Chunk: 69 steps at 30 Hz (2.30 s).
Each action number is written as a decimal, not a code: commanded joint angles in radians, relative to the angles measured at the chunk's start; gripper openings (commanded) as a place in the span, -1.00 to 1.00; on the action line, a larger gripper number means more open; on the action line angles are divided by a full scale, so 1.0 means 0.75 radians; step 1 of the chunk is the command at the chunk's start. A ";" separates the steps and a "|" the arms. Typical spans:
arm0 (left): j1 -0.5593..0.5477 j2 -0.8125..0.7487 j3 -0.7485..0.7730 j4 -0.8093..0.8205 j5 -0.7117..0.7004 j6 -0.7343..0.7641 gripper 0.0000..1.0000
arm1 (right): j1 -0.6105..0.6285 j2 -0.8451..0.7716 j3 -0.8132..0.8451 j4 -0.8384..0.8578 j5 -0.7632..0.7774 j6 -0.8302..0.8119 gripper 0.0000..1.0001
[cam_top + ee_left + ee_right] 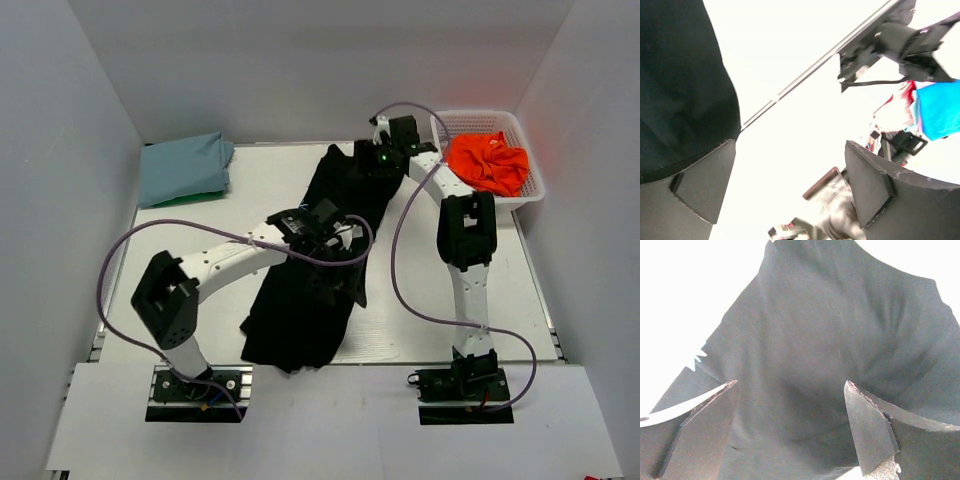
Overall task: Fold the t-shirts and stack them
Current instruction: Rotate the tshirt 90 degrees, then grab the bottom of the folded rectangular tshirt with both arms
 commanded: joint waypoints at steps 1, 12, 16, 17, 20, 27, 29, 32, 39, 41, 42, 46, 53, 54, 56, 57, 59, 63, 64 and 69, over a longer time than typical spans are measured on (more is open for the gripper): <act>-0.001 -0.098 -0.065 -0.039 -0.038 0.050 1.00 | 0.047 -0.139 0.202 0.036 0.038 -0.026 0.80; 0.036 -0.757 -0.438 -0.083 -1.121 -0.337 1.00 | 0.353 -0.635 -0.629 -0.020 0.370 0.286 0.80; 0.036 -0.798 -0.530 -0.084 -1.219 -0.337 1.00 | 0.448 -0.768 -0.945 0.067 0.445 0.424 0.80; 0.036 -0.786 -0.530 -0.084 -1.219 -0.337 1.00 | 0.462 -0.771 -0.972 0.064 0.441 0.434 0.80; 0.048 -0.753 -0.530 -0.064 -1.231 -0.325 1.00 | 0.505 -0.708 -1.007 0.114 0.375 0.403 0.80; 0.048 -0.663 -0.505 0.028 -1.178 -0.241 1.00 | 0.412 -0.493 -0.858 0.002 0.608 0.510 0.80; 0.074 -0.602 -0.506 0.047 -1.125 -0.224 1.00 | 0.354 -0.411 -0.809 -0.008 0.600 0.520 0.80; 0.109 -0.485 -0.489 0.075 -1.076 -0.190 1.00 | 0.246 -0.287 -0.629 -0.016 0.555 0.477 0.80; 0.170 -0.381 -0.466 0.191 -0.929 -0.141 1.00 | 0.131 -0.196 -0.197 -0.151 0.271 0.232 0.80; 0.171 -0.381 -0.507 0.263 -0.851 -0.126 1.00 | 0.168 -0.316 -0.280 -0.109 0.161 0.193 0.80; 0.171 -0.381 -0.522 0.286 -0.820 -0.126 1.00 | 0.168 -0.357 -0.380 -0.086 0.138 0.195 0.80; 0.171 -0.342 -0.555 0.359 -0.749 -0.126 1.00 | 0.205 -0.739 -0.777 0.080 0.091 0.282 0.80; 0.158 -0.250 -0.669 0.500 -0.691 -0.114 1.00 | 0.209 -1.289 -1.511 0.147 0.155 0.532 0.80; 0.142 -0.222 -0.669 0.501 -0.691 -0.114 1.00 | 0.213 -1.316 -1.609 0.135 0.138 0.579 0.80; 0.130 -0.199 -0.683 0.517 -0.691 -0.114 0.90 | 0.223 -1.421 -1.710 0.107 0.075 0.640 0.80; 0.130 -0.185 -0.684 0.517 -0.691 -0.114 0.77 | 0.227 -1.443 -1.769 0.098 0.058 0.657 0.80; 0.117 -0.148 -0.700 0.531 -0.669 -0.128 0.56 | 0.243 -1.535 -1.851 0.100 0.038 0.718 0.80; 0.083 -0.119 -0.771 0.595 -0.571 -0.141 0.34 | 0.266 -1.611 -1.974 0.108 0.040 0.788 0.80; 0.083 -0.107 -0.796 0.595 -0.552 -0.141 0.30 | 0.270 -1.613 -2.001 0.111 0.038 0.806 0.78; 0.015 -0.074 -0.841 0.593 -0.513 -0.181 0.02 | 0.301 -1.607 -2.138 0.241 0.007 0.878 0.53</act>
